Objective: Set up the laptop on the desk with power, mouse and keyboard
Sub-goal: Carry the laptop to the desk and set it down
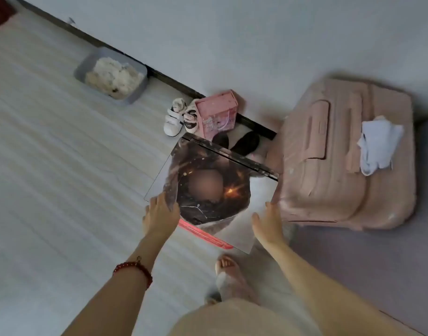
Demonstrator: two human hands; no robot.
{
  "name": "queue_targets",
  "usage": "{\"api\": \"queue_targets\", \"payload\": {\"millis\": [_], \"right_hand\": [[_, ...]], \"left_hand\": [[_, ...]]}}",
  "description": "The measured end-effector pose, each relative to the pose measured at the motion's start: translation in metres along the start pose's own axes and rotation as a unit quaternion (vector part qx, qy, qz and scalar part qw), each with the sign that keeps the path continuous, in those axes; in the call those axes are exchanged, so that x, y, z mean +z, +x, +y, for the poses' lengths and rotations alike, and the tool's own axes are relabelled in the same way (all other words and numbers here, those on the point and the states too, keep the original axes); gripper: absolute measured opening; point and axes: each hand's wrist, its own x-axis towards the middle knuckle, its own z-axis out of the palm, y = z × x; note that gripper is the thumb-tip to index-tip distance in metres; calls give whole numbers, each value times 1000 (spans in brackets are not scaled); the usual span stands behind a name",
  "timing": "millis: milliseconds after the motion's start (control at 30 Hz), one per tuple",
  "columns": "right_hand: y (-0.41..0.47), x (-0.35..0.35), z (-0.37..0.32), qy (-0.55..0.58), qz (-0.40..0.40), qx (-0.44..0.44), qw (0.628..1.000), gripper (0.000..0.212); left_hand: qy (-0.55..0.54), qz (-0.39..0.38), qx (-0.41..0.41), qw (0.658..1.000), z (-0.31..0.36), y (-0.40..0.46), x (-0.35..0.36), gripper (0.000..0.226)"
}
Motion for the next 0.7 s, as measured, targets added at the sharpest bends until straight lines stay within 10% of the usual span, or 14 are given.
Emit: {"api": "queue_targets", "payload": {"millis": [333,700], "right_hand": [[70,55,5,18,50,178,983,111],[73,68,3,79,98,229,965,115]], "left_hand": [[166,-40,7,985,-29,152,34,110],[21,-99,35,994,-27,192,43,120]]}}
